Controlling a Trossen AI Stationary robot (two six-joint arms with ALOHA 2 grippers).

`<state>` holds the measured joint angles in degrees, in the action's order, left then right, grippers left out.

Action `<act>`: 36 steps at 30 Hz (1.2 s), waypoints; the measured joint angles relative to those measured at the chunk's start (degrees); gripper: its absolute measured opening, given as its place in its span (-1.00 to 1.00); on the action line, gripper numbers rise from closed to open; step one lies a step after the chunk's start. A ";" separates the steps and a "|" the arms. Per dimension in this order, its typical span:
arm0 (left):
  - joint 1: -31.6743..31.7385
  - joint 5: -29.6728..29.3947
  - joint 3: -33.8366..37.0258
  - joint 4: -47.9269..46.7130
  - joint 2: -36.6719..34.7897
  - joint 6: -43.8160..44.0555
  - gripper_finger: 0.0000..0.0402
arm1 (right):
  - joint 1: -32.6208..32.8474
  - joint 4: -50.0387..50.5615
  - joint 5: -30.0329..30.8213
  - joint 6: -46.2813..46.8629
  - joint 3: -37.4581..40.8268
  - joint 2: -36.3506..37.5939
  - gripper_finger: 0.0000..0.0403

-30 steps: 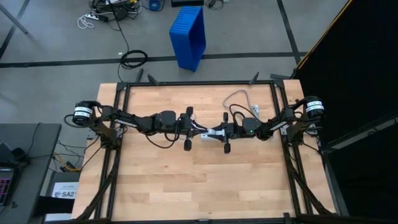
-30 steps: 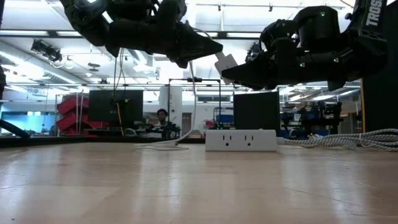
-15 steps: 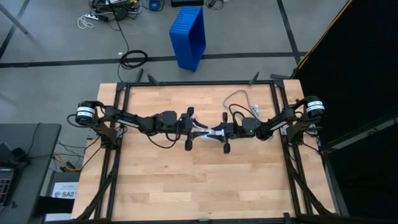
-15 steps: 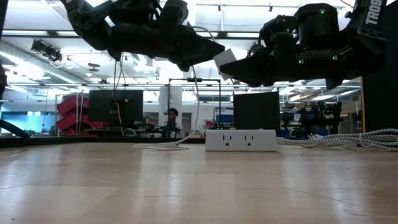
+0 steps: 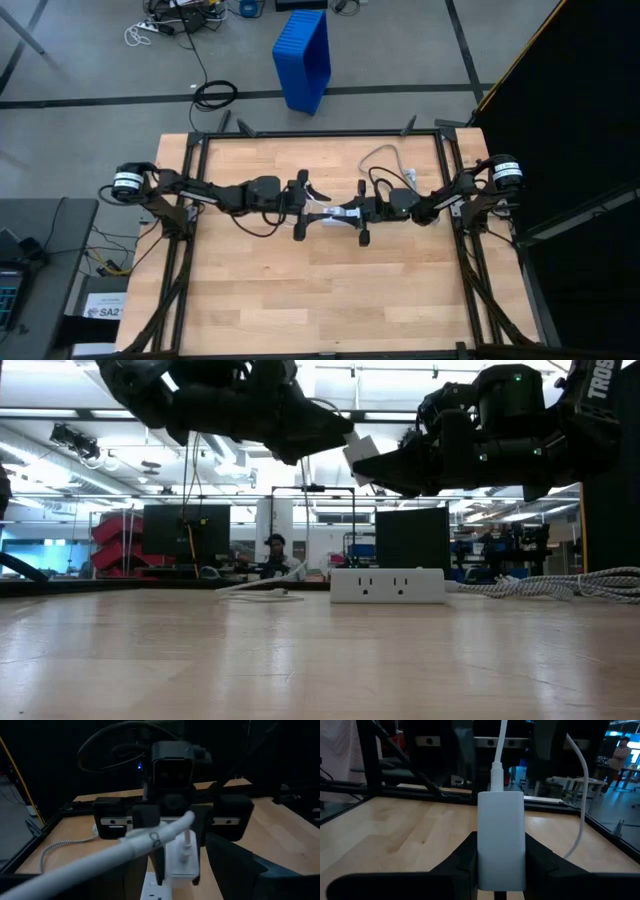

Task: Insert USB
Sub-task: Insert the white charger adapter into the white outlet extension

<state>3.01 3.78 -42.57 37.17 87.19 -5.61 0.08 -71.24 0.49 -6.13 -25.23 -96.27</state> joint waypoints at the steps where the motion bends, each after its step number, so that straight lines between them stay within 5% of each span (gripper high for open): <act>1: 0.00 -0.01 0.00 -1.16 -0.06 0.00 -0.08 | -0.12 0.11 0.00 -0.01 0.00 0.00 -0.66; 36: 0.00 -0.71 -0.13 3.78 5.12 1.07 -0.18 | -0.16 0.17 -0.04 0.00 0.20 -0.13 -0.66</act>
<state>3.01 3.07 -42.70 40.95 92.31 -4.54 -0.08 -71.07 0.45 -6.13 -25.04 -96.40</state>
